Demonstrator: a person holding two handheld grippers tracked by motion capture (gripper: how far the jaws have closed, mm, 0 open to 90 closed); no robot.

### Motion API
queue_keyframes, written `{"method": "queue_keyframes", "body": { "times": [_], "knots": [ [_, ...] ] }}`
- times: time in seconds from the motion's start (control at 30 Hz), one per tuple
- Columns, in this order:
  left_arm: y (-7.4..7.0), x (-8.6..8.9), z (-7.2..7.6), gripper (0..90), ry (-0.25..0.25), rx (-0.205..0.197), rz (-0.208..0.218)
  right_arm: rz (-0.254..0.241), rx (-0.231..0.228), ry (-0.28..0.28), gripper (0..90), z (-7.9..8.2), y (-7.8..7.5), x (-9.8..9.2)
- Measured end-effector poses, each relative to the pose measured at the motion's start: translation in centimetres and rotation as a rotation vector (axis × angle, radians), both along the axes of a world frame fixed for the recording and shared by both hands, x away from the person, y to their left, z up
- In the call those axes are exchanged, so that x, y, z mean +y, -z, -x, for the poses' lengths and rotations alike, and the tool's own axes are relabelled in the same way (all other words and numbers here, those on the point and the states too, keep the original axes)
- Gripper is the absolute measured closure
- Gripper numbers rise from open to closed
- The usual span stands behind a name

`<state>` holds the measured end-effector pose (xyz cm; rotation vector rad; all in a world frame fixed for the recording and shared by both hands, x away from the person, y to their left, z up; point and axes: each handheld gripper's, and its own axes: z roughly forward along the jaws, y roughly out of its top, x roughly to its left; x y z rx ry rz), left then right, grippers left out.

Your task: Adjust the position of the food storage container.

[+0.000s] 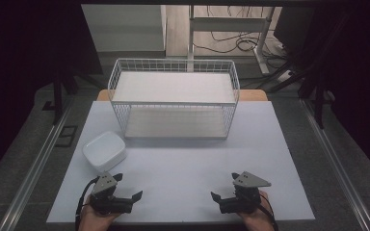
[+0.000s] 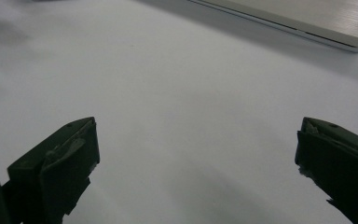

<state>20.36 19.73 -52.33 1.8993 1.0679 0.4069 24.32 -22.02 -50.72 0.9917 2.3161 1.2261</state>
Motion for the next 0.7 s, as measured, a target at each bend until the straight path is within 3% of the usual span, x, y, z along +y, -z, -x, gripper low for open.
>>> {"method": "queue_keyframes", "body": {
  "times": [0.37, 0.53, 0.6, 0.63, 0.7],
  "knots": [
    [-1.3, 1.4, -0.6, 30.5, -0.019, -0.040, 0.014, -0.011, -0.004, 0.013, 0.0, 0.0, -0.1, 0.1],
    [-1.6, 2.6, -1.5, 46.9, -0.063, -0.038, 0.033, -0.004, -0.006, 0.009, 0.0, 0.0, -0.1, 0.2],
    [-1.9, 3.1, -2.0, 59.9, -0.078, -0.031, 0.043, -0.001, -0.006, 0.012, 0.0, 0.0, -0.1, 0.2],
    [-2.0, 3.3, -2.2, 59.9, -0.082, -0.028, 0.053, -0.001, -0.006, 0.012, 0.0, 0.0, -0.1, 0.2],
    [-2.2, 3.7, -2.6, 69.0, -0.089, -0.022, 0.060, -0.002, -0.003, 0.013, 0.0, 0.0, -0.1, 0.2]
  ]
}}
